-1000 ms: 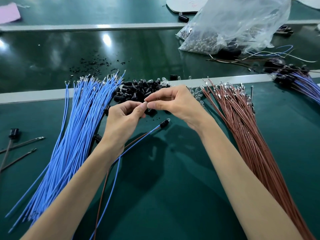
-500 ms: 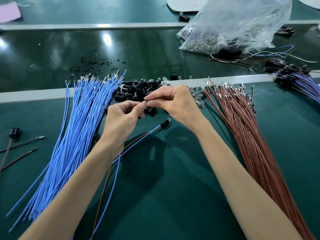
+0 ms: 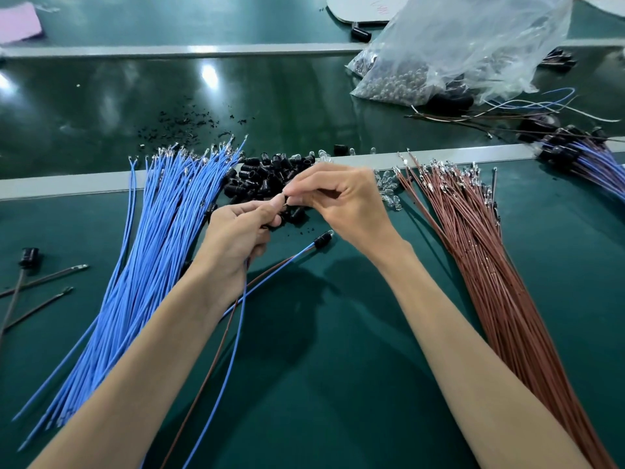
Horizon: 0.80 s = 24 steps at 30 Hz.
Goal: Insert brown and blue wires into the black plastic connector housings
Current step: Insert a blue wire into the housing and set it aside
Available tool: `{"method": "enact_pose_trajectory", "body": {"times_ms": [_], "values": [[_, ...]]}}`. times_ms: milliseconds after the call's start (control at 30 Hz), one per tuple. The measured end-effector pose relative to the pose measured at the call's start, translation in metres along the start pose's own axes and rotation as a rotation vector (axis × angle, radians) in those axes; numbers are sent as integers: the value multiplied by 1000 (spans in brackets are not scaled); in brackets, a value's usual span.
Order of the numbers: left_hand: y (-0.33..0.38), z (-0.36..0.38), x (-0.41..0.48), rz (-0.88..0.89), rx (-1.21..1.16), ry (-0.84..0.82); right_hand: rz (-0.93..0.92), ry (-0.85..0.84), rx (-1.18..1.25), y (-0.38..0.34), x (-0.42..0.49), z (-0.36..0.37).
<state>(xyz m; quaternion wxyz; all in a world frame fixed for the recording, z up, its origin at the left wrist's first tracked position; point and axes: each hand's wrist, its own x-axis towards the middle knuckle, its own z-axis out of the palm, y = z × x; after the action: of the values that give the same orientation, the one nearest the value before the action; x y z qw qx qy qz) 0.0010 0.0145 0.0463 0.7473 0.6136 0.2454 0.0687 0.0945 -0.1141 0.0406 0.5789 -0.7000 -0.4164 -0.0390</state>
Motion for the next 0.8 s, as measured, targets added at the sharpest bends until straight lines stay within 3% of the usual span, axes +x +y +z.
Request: {"method": "enact_pose_trajectory", "body": {"times_ms": [167,400,667,800], "values": [[2,-2,4,-95,3,-30,-77,-39,-80,1,0,2],[0,-1,6,-133,-66,-30,-24,-10,-99,3,-1,4],[-2,1,3,-12,-50,12,128,0,49,3,-1,-1],[-3,2,1,71,-14,42,91,-51,43,2,1,0]]}}
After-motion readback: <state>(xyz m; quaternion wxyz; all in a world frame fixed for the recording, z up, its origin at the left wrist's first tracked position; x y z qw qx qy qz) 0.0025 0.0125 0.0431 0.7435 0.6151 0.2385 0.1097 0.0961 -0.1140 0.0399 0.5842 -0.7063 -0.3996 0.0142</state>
